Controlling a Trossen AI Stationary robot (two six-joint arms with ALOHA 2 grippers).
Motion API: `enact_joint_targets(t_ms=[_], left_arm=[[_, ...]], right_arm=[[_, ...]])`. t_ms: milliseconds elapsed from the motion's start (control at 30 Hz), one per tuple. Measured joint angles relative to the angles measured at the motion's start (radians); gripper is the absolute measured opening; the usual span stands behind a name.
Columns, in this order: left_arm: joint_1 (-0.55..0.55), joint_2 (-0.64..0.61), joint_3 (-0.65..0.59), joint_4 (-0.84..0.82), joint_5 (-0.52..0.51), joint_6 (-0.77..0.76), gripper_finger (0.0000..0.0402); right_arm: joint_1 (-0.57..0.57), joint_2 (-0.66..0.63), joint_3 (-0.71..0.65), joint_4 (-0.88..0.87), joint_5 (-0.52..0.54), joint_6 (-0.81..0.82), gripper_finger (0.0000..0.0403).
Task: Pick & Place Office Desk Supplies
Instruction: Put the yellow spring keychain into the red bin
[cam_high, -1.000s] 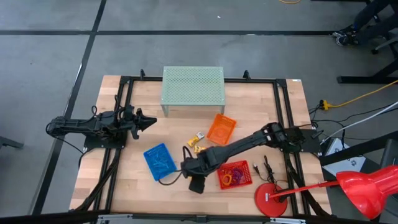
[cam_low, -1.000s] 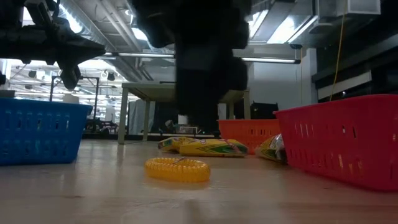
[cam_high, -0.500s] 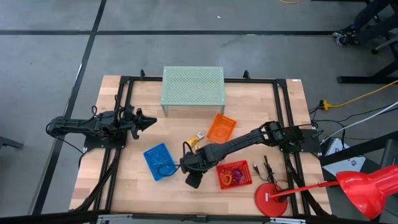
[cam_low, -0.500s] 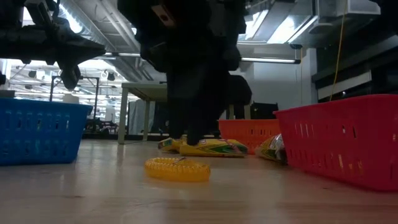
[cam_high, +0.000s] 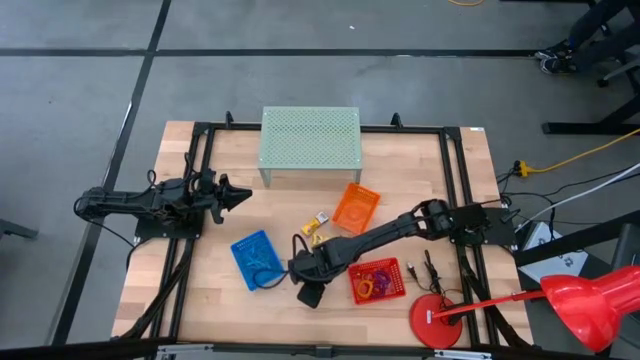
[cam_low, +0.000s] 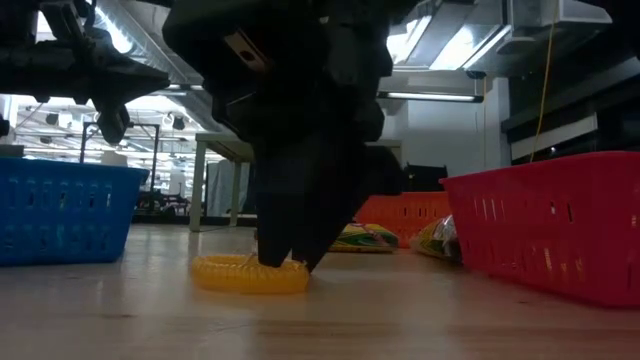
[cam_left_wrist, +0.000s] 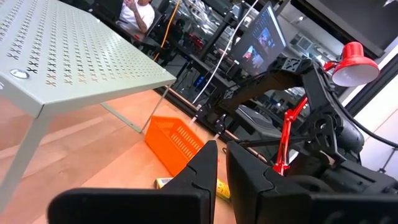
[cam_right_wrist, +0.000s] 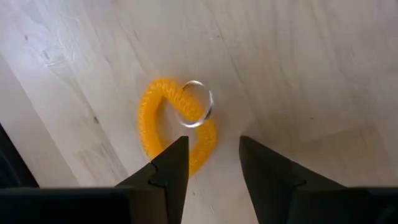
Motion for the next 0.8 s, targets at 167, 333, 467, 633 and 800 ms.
enact_joint_targets(t_ms=[167, 333, 467, 633, 800], left_arm=[[0.0, 0.0, 0.0, 0.0, 0.0, 0.0, 0.0031], [0.0, 0.0, 0.0, 0.0, 0.0, 0.0, 0.0031], [0.0, 0.0, 0.0, 0.0, 0.0, 0.0, 0.0031], [0.0, 0.0, 0.0, 0.0, 0.0, 0.0, 0.0031], [0.0, 0.0, 0.0, 0.0, 0.0, 0.0, 0.0031]], right_arm=[[-0.003, 0.001, 0.0, -0.004, 0.007, 0.013, 0.0146], [-0.004, 0.003, 0.0, -0.035, 0.017, 0.025, 0.0134], [0.0, 0.002, 0.001, -0.1, 0.061, -0.001, 0.0109], [-0.016, 0.002, -0.001, -0.115, 0.07, -0.001, 0.0064], [-0.023, 0.002, -0.002, -0.119, 0.08, -0.007, 0.0012]])
